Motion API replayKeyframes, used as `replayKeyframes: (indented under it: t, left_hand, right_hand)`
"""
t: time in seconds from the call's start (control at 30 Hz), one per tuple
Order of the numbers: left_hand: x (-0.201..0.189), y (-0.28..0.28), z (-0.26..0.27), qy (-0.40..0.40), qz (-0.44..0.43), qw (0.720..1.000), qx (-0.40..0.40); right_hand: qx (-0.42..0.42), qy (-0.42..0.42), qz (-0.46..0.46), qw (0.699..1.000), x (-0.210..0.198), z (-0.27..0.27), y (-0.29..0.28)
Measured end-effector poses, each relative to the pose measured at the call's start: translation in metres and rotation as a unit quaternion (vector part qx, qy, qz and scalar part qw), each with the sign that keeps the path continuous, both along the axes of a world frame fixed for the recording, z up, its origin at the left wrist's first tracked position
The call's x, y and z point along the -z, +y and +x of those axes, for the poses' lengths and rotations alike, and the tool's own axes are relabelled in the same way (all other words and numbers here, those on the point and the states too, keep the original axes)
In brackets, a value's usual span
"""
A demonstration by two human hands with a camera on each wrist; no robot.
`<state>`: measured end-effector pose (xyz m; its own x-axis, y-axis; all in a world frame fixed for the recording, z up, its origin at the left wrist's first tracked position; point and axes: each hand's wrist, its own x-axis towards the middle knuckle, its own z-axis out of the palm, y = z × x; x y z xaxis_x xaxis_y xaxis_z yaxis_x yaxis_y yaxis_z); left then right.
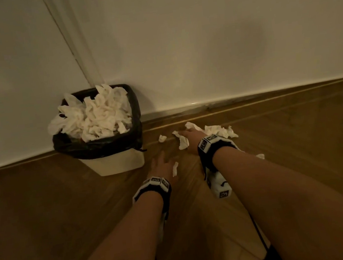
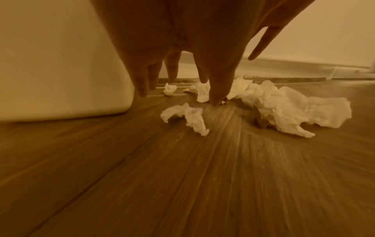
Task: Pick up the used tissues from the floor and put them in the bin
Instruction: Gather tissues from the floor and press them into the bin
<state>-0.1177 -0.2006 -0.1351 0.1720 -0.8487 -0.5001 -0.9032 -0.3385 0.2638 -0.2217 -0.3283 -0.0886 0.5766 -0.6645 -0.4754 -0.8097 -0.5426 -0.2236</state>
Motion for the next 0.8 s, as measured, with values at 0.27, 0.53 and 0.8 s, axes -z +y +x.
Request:
replayKeyframes:
  t: [0.27, 0.53, 0.8]
  left_hand:
    - [0.043, -0.020, -0.005, -0.032, 0.031, 0.995, 0.087]
    - [0.046, -0.017, 0.006, 0.023, -0.003, 0.999, -0.042]
    - [0.045, -0.027, 0.008, 0.115, 0.051, 0.977, -0.171]
  right_hand:
    - [-0.075, 0.072, -0.010, 0.995, 0.071, 0.013, -0.004]
    - [0.015, 0.033, 0.035, 0.999, 0.085, 0.024, -0.018]
    - [-0.016, 0.093, -0.028, 0.995, 0.087, 0.020, -0.001]
